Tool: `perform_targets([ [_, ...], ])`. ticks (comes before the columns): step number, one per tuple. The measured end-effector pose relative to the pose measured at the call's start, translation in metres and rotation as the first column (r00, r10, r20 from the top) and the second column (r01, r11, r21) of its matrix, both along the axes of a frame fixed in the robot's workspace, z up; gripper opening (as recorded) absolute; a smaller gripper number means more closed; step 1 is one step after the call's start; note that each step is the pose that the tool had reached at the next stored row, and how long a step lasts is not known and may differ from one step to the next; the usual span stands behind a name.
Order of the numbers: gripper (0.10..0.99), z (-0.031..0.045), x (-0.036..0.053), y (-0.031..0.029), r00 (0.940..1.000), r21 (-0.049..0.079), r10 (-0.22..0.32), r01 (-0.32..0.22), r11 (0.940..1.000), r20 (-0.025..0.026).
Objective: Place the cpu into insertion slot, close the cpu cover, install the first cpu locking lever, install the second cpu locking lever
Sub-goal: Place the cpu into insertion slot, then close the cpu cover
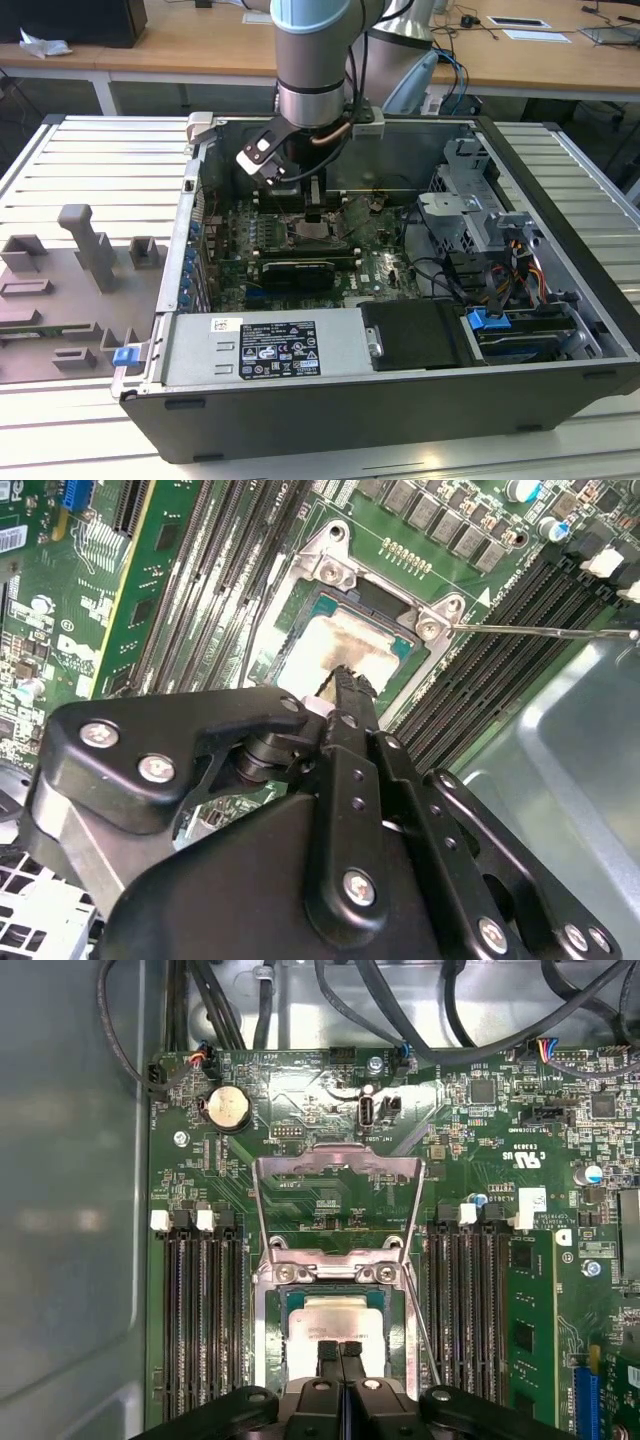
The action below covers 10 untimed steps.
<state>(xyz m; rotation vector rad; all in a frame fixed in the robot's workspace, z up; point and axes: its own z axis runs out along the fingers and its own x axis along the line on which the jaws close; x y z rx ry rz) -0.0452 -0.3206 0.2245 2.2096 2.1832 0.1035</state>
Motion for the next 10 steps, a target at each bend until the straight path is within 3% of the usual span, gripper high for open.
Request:
perform_targets([
  [2,0.106,0.0002,0.0004,-0.0001,1.0000,0.000,0.000,0.000,1.0000,-0.0009],
  [4,0.106,0.0001,0.0022,0.0000,1.0000,0.000,0.000,0.000,1.0000,-0.0051],
  [6,0.106,0.0002,0.0096,-0.0001,0.9998,0.000,0.000,0.000,1.0000,-0.0186],
  [10,0.106,0.0031,0.0099,0.0000,0.9998,0.000,0.000,0.000,1.0000,-0.0188],
])
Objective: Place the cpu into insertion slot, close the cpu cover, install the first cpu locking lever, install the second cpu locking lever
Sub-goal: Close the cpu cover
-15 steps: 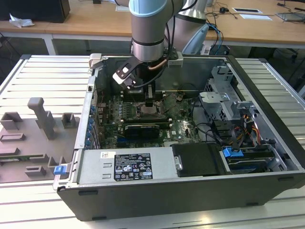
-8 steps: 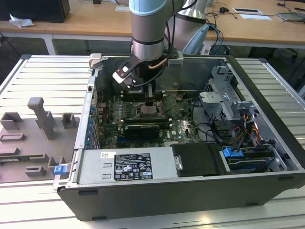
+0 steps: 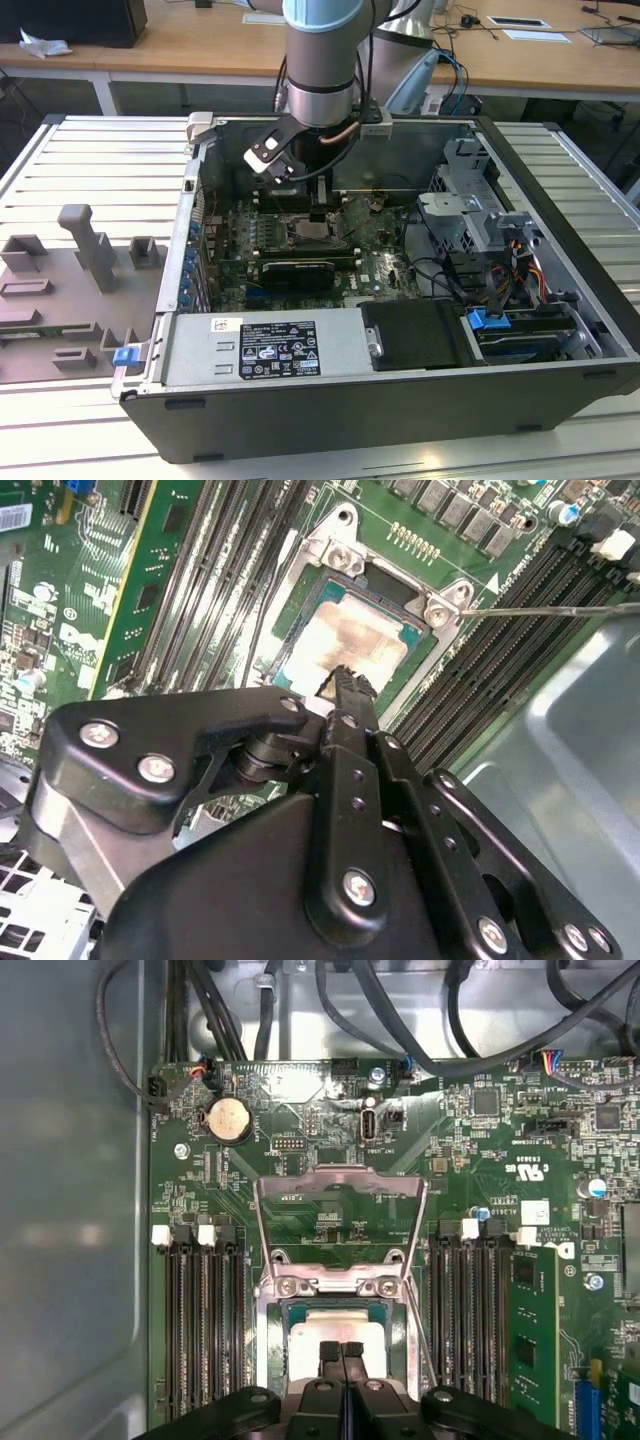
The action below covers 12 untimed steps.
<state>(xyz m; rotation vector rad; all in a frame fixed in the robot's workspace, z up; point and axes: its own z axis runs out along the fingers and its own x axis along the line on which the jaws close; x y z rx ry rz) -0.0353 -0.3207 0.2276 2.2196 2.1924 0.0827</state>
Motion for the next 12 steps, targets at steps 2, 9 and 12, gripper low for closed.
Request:
perform_targets([
  [2,0.106,0.0045,0.0000,0.0000,1.0000,0.000,0.000,0.000,1.0000,0.0001],
  [9,0.106,0.0176,0.0000,0.0000,1.0000,0.000,0.000,0.000,1.0000,0.0000],
  [12,0.106,0.0277,0.0025,0.0001,1.0000,0.000,0.000,0.000,1.0000,-0.0009],
])
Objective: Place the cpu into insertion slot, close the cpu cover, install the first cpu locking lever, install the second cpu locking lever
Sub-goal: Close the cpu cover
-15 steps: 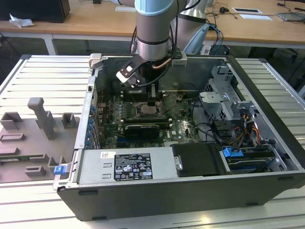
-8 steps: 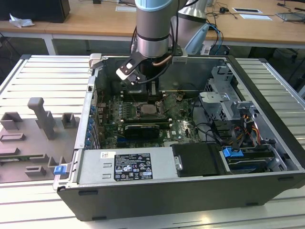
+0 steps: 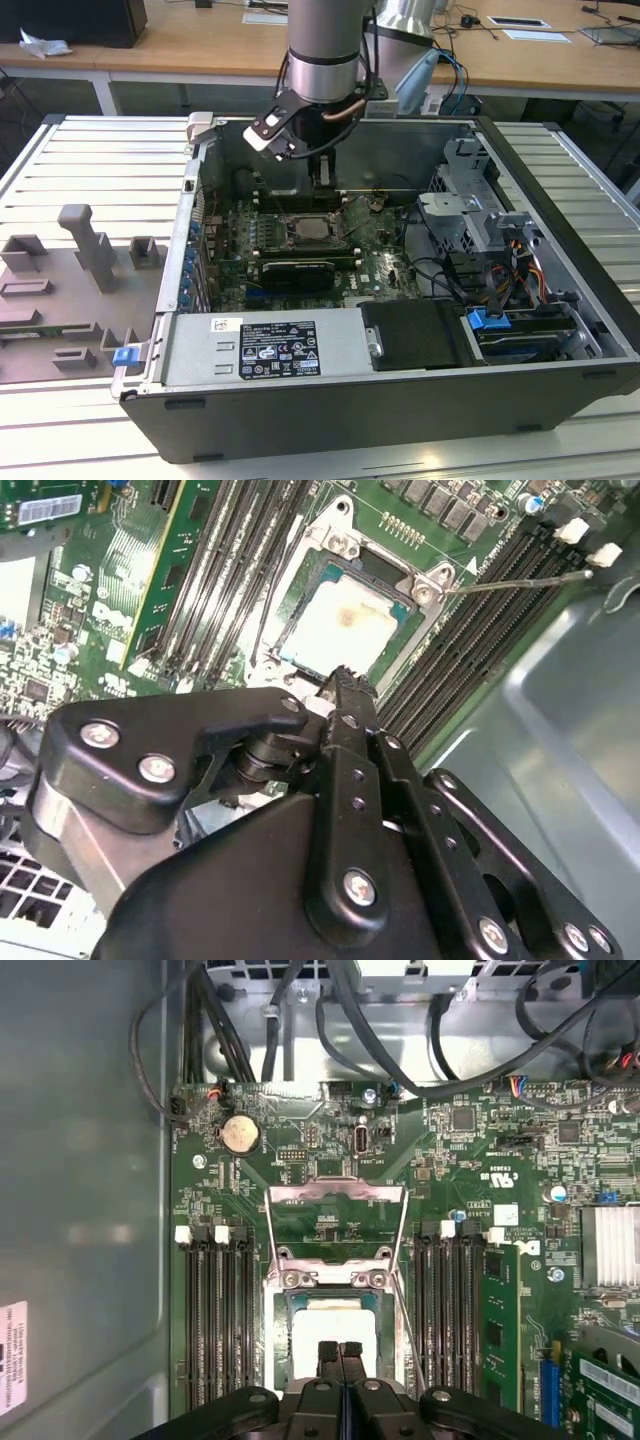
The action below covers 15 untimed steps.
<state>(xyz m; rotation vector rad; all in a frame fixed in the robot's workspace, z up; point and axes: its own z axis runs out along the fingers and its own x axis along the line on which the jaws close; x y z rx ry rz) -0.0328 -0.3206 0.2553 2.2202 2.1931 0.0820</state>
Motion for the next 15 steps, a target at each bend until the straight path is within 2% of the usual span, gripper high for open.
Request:
perform_targets([
  [6,0.106,0.0008,0.0163,-0.0002,1.0000,-0.001,0.000,0.000,1.0000,-0.0080],
  [7,0.106,0.0031,0.0165,-0.0001,1.0000,0.000,0.000,0.000,1.0000,-0.0083],
  [8,0.106,0.0101,0.0165,-0.0001,1.0000,0.000,0.000,0.000,1.0000,-0.0082],
  [10,0.106,0.0167,0.0165,-0.0001,1.0000,0.000,0.000,0.000,1.0000,-0.0084],
  [14,0.106,0.0170,0.0167,-0.0007,1.0000,0.000,0.005,-0.005,1.0000,-0.0057],
  [15,0.106,0.0169,0.0207,-0.0008,0.9999,0.000,0.014,-0.014,0.9999,-0.0057],
])
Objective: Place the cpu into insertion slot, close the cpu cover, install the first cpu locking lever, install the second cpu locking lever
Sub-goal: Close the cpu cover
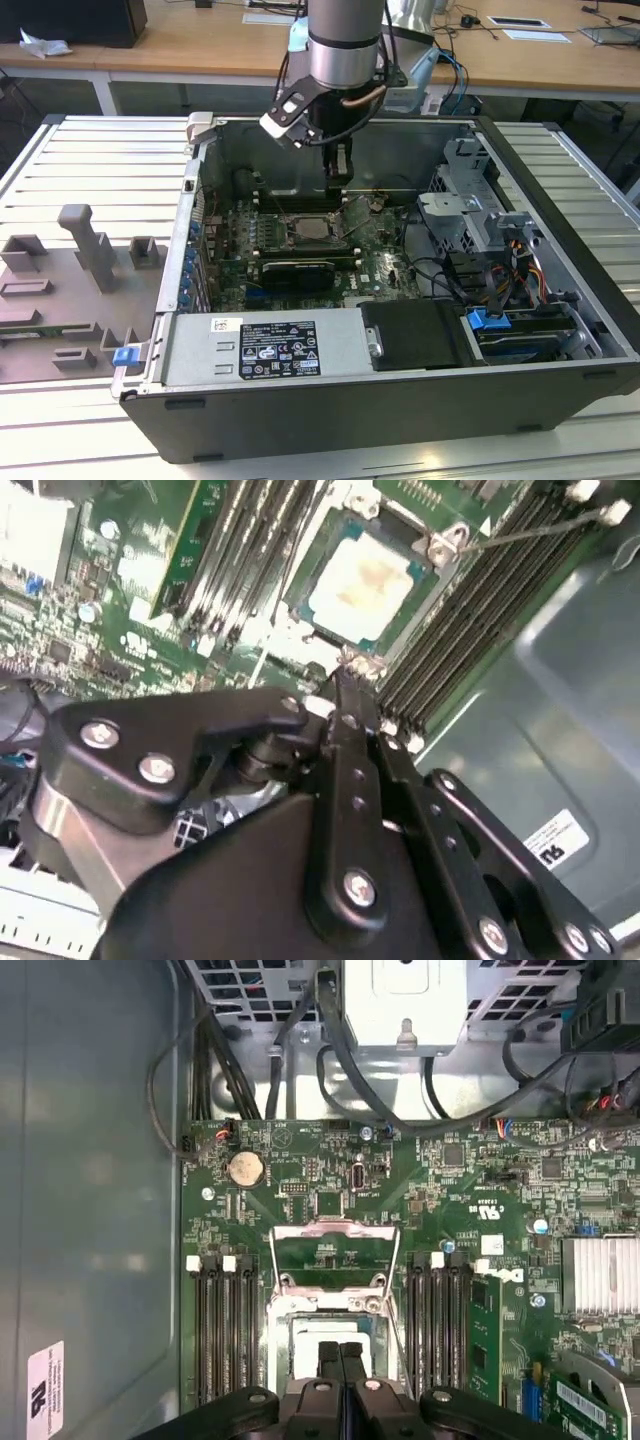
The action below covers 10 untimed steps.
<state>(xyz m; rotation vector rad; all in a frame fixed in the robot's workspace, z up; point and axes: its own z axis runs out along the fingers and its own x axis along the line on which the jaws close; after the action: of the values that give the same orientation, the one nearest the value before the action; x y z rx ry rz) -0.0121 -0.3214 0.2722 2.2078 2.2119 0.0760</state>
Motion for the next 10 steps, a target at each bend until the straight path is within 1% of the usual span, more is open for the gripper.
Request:
perform_targets([
  [2,0.106,-0.0007,0.0089,0.0000,1.0000,0.000,0.009,-0.009,1.0000,-0.0003],
  [3,0.106,-0.0012,0.0150,0.0000,0.9998,0.000,0.017,-0.017,0.9998,-0.0009],
  [4,0.106,-0.0015,0.0188,-0.0001,0.9997,0.000,0.026,-0.026,0.9997,-0.0010],
  [5,0.106,-0.0018,0.0198,-0.0001,0.9993,0.000,0.036,-0.036,0.9993,-0.0012],
  [7,0.106,-0.0026,0.0213,-0.0001,0.9964,0.000,0.085,-0.085,0.9964,-0.0011],
  [8,0.106,-0.0029,0.0230,0.0000,0.9956,0.000,0.093,-0.093,0.9956,-0.0012],
  [10,0.106,-0.0043,0.0349,-0.0001,0.9953,0.000,0.097,-0.097,0.9953,-0.0022],
])
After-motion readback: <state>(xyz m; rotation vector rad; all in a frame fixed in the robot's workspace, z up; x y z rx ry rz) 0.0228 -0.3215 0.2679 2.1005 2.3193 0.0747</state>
